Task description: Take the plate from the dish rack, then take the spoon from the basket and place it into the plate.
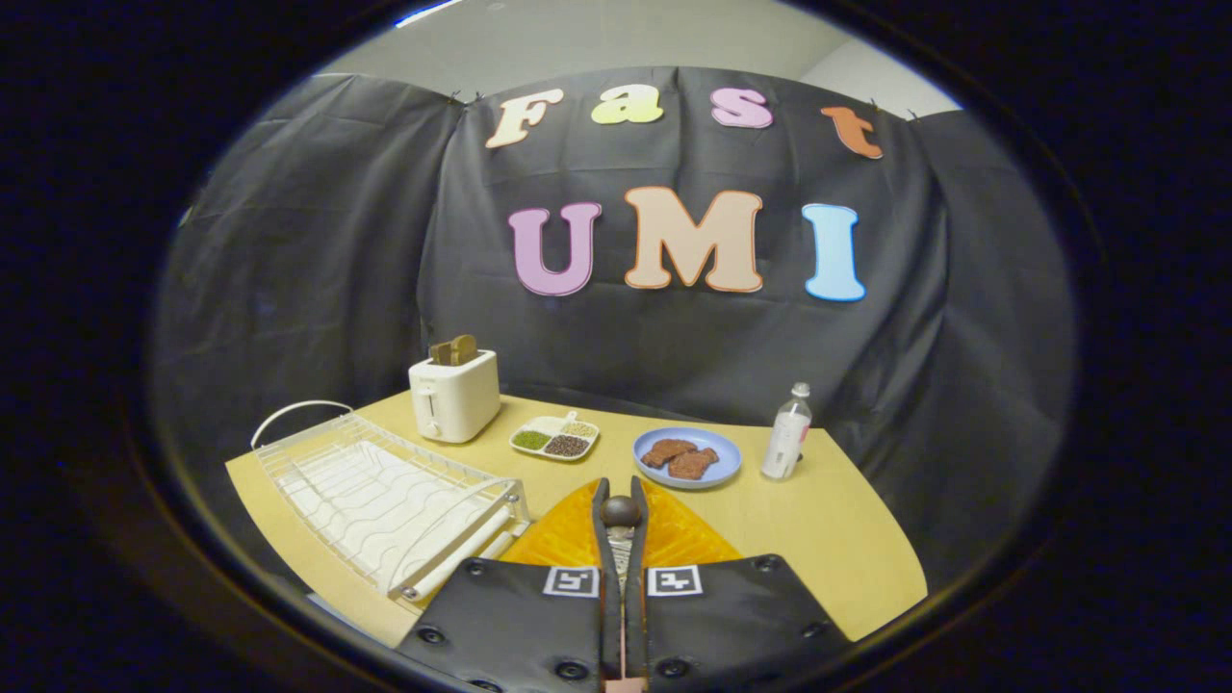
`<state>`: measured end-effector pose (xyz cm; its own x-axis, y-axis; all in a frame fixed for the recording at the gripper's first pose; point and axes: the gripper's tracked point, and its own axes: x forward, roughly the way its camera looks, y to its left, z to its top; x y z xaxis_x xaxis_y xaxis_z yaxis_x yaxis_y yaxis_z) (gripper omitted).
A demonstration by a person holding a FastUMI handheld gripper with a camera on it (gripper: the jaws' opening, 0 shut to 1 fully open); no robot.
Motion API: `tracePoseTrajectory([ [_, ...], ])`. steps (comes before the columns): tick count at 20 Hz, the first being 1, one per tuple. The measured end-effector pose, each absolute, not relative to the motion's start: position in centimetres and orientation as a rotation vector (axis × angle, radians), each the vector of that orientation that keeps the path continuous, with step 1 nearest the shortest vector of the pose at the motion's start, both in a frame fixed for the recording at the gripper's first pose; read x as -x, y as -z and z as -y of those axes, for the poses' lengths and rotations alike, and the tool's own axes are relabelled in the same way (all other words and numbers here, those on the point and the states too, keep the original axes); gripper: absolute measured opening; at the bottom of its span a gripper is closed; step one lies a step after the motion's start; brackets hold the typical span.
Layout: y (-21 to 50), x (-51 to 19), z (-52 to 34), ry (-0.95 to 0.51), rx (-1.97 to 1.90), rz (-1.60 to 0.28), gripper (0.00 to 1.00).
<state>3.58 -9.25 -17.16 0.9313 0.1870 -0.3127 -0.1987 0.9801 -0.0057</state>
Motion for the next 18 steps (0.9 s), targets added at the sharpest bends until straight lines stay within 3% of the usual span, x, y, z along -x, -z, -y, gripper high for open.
tracePoseTrajectory([
  [7, 15.3, 0.6, 8.6, -0.165, 0.018, -0.334, 0.04],
  [18, 18.8, 5.1, 9.0, -0.059, 0.003, -0.405, 0.04],
])
